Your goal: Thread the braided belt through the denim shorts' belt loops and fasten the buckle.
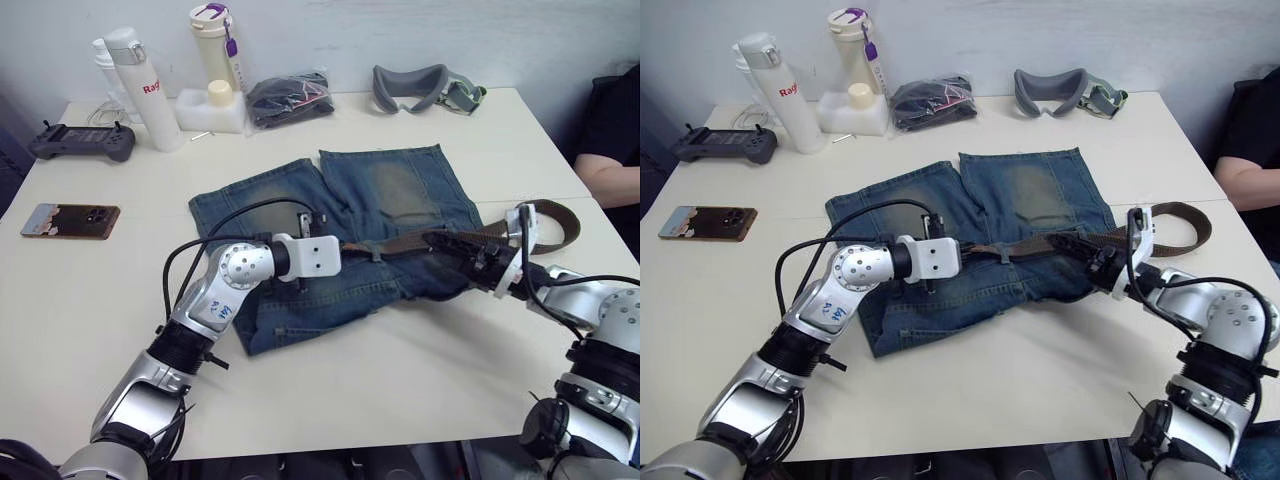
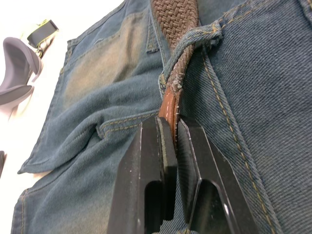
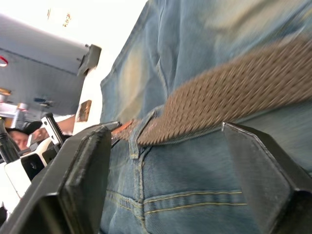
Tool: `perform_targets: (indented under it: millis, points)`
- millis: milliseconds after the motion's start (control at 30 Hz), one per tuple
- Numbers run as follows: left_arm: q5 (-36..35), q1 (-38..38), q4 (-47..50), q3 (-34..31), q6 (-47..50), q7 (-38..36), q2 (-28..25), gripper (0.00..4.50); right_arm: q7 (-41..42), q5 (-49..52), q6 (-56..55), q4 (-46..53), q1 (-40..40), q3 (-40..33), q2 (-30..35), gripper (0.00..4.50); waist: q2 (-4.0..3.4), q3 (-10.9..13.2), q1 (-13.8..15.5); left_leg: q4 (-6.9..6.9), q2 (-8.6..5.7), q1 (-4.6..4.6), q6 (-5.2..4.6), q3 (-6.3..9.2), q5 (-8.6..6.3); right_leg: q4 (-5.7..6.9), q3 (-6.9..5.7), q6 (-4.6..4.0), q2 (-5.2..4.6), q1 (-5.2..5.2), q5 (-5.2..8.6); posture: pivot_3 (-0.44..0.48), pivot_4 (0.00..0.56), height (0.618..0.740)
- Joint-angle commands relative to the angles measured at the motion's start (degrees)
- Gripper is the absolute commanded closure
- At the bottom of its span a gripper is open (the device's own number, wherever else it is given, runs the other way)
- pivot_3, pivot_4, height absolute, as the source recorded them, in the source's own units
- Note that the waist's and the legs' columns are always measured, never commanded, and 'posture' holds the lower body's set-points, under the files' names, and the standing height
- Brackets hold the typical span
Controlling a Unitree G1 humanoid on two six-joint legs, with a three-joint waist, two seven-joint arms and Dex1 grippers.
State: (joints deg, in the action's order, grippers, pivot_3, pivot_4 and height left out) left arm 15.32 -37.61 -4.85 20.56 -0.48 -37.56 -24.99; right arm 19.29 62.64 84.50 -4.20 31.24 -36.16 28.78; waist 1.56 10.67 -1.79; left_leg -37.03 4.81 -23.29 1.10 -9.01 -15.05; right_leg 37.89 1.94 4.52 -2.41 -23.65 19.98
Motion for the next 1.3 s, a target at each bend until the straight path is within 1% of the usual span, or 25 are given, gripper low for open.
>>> perform_targets:
  millis: [33,100,133,167,200,267,400,467,533,633,700,800,900,967,1033,1100,1167,1200,1233,1300]
  points:
    - [-0.18,-1.08,3.26,-2.95,1.96,0.10,-0.98,4.50,6.62,-1.01,-3.02,5.09,-2.63,5.20,3.84,2.29,0.00,0.00,-0.17,-0.01,0.02,0.00,0.00,0.00,0.00,-0.01,0.02,0.00,0.00,0.00,0.00,0.000,0.150,0.730]
    - [-0.64,-0.91,4.46,-3.44,3.32,-0.50,-1.41,4.50,9.26,-4.80,-6.99,6.19,-4.62,10.45,5.95,3.30,0.00,0.00,-0.36,0.00,0.06,0.01,0.01,-0.01,0.00,0.01,0.05,0.00,0.05,-0.01,0.00,0.000,0.150,0.730]
    - [-0.68,-0.80,5.31,-3.54,4.18,-1.08,-1.79,4.50,10.43,-8.60,-10.55,6.26,-5.87,14.51,6.98,3.75,0.00,0.00,-0.41,0.00,0.06,0.01,0.01,-0.01,0.01,0.02,0.06,0.00,0.06,-0.02,0.00,0.000,0.150,0.730]
    - [-0.79,-0.57,6.27,-3.67,4.98,-1.74,-2.15,4.50,11.00,-12.41,-14.28,5.53,-6.64,17.98,7.46,4.29,0.00,0.00,-0.51,-0.01,0.06,0.01,0.02,-0.02,0.01,0.03,0.06,0.00,0.08,-0.01,0.00,0.000,0.150,0.730]
    - [-0.94,-0.26,7.30,-3.81,5.93,-2.52,-2.53,4.50,11.47,-15.29,-17.29,4.32,-7.02,20.49,7.63,4.46,0.00,0.00,-0.68,-0.04,0.05,0.02,0.02,-0.02,0.01,0.02,0.05,0.00,0.10,0.00,0.00,0.000,0.150,0.730]
    - [-1.33,0.26,8.89,-3.94,7.72,-3.57,-2.97,4.50,12.60,-18.53,-21.34,2.25,-7.10,22.95,7.64,4.46,0.00,0.00,-0.90,-0.05,0.02,0.03,0.03,-0.04,0.02,0.04,0.05,0.02,0.14,0.00,-0.01,0.000,0.150,0.730]
    - [-2.44,2.51,12.30,-5.32,17.21,-5.74,-4.16,4.50,16.41,-23.02,-24.86,-2.38,-4.69,27.70,8.82,4.46,0.00,0.00,-1.64,-0.10,0.01,0.12,0.01,-0.26,0.03,0.07,0.03,0.17,0.28,0.02,-0.10,0.000,0.150,0.730]
    - [-4.10,4.94,15.73,-7.44,21.59,-8.93,-7.49,4.50,18.94,-26.20,-25.51,-5.29,-3.21,31.84,10.64,4.46,0.01,0.00,-2.04,-0.11,0.02,0.17,0.00,-0.27,0.04,0.08,0.05,0.18,0.29,0.03,-0.11,0.000,0.150,0.730]
    - [-4.99,7.26,18.52,-9.63,23.52,-10.59,-10.92,4.50,20.57,-27.99,-26.04,-7.73,-2.18,34.21,11.32,4.46,0.02,-0.01,-1.99,-0.07,0.10,0.22,0.02,-0.31,0.04,0.08,0.06,0.15,0.25,0.04,-0.11,0.000,0.150,0.730]
    - [-5.84,10.42,21.36,-12.53,24.93,-11.30,-15.11,4.50,22.05,-29.71,-27.72,-10.29,-1.33,35.58,10.95,4.46,0.18,-0.11,-2.41,-0.08,0.23,0.24,0.07,-0.28,0.03,0.05,0.13,0.08,0.20,0.06,-0.11,0.000,0.150,0.730]
    - [-7.20,12.41,23.41,-14.20,26.67,-11.84,-16.72,4.50,22.72,-30.36,-28.03,-11.05,-0.78,35.94,10.56,4.46,0.28,-0.17,-2.37,-0.11,0.37,0.28,0.07,-0.20,0.03,0.03,0.12,0.06,0.13,0.16,-0.10,0.000,0.150,0.730]
    - [-10.35,15.80,27.19,-16.81,30.04,-12.78,-17.79,4.50,23.54,-30.74,-27.76,-11.82,0.33,36.25,9.77,4.46,0.49,-0.29,-2.66,-0.10,0.34,0.33,0.01,-0.25,-0.01,0.02,0.10,0.07,0.00,0.22,-0.11,0.000,0.150,0.730]
    - [-11.48,17.23,28.63,-17.08,31.61,-11.54,-16.82,4.50,24.23,-31.32,-27.85,-12.41,0.98,36.53,9.30,4.46,0.65,-0.39,-2.69,-0.10,0.37,0.33,0.01,-0.21,-0.02,0.01,0.11,0.04,0.00,0.23,-0.11,0.000,0.150,0.730]
    - [-10.75,18.23,28.19,-15.63,31.79,-10.44,-16.37,4.50,24.79,-31.72,-27.88,-12.72,1.36,36.79,9.09,4.46,0.75,-0.46,-2.82,-0.09,0.39,0.34,0.03,-0.21,-0.02,0.00,0.12,0.01,0.00,0.23,-0.12,0.000,0.150,0.730]
    - [-8.71,19.89,27.32,-13.84,30.91,-10.41,-18.10,4.50,25.47,-31.99,-27.79,-12.44,1.48,37.03,9.23,4.46,0.81,-0.50,-2.91,-0.08,0.40,0.35,0.03,-0.21,-0.03,0.00,0.13,0.00,0.01,0.23,-0.12,0.000,0.150,0.730]
    - [-8.56,21.10,26.85,-13.98,31.76,-10.63,-19.37,4.50,25.58,-32.24,-27.90,-12.20,1.54,36.75,9.49,4.46,0.82,-0.50,-3.05,-0.06,0.42,0.35,0.05,-0.21,-0.04,0.00,0.12,-0.04,0.01,0.23,-0.09,0.000,0.150,0.730]
    - [-11.23,21.77,27.13,-16.27,34.14,-10.53,-18.84,3.60,26.63,-32.38,-28.95,-11.43,1.25,36.57,10.12,4.50,0.84,-0.52,-3.00,-0.04,0.47,0.38,0.08,-0.21,-0.05,0.01,0.12,-0.10,0.02,0.23,-0.07,0.000,0.150,0.730]
    - [-12.67,22.07,27.34,-17.46,34.97,-10.89,-18.78,3.43,27.18,-31.89,-28.95,-10.98,1.25,36.01,10.36,4.50,0.84,-0.51,-3.03,-0.04,0.48,0.40,0.09,-0.21,-0.06,0.01,0.11,-0.11,0.03,0.24,-0.06,0.000,0.150,0.730]
    - [-13.78,22.24,27.50,-18.17,35.59,-11.36,-18.93,3.04,27.71,-31.66,-29.17,-10.67,1.29,35.57,10.54,4.50,0.84,-0.51,-2.99,-0.03,0.48,0.41,0.09,-0.24,-0.06,0.01,0.13,-0.12,0.02,0.22,-0.06,0.000,0.150,0.730]
    - [-16.63,22.34,27.60,-20.41,36.70,-12.34,-19.10,2.14,29.89,-30.62,-30.18,-9.31,1.40,34.42,11.33,3.82,0.83,-0.51,-2.90,-0.03,0.49,0.38,0.09,-0.23,-0.07,0.01,0.11,-0.13,0.02,0.21,-0.05,0.000,0.150,0.730]
